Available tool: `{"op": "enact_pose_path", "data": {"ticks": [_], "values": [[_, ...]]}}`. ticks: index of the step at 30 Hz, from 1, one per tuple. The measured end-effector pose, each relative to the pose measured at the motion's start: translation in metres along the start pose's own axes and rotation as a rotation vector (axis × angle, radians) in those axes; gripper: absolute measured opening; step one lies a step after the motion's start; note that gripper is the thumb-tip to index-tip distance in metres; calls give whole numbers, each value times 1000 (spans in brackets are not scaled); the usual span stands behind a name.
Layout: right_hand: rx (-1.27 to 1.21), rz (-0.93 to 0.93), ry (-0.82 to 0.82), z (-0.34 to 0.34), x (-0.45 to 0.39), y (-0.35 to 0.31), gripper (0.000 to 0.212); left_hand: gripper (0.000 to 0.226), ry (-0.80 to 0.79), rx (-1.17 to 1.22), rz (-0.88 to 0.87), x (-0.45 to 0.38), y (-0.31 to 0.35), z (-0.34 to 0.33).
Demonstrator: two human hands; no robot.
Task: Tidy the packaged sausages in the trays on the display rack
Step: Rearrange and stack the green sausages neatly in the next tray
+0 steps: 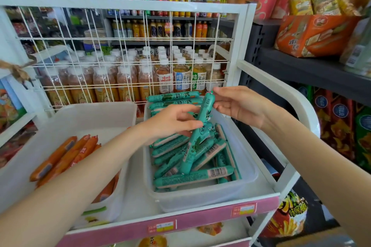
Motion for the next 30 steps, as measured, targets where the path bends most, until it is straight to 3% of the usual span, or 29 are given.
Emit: {"op": "enact_pose_path", "data": {"ticks": [5,10,16,19,22,24,30], "values": [[24,19,-59,-10,0,-9,28,32,-8,-50,-51,4,13,4],[53,60,-92,-12,-4,-18,13,34,3,-83,-79,4,18,7],[-42,95,-64,-11,-9,-19,12,33,35,-1,-67,4,19,10],[-15,168,-1,-8,-8,-24,10,23,232,180,-61,4,23,34],[487,207,-51,-15,-5,-18,19,8,541,521,6,8,13,72],[667,198,-143,-27,-1,-8,29,4,674,674,63,11,4,86],[738,342,-126,-46,3,-13,43,3,756,713,66,10,0,90]]}}
Point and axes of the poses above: each hand's wrist, its own x-axis away from the middle knuckle, its own z-axis out of the back of the hand, y = z × x, the point moved 8 cm from there along -x, towards the middle knuckle, and after that the axes turned 3 degrees about -y, right-handed, at the moved point
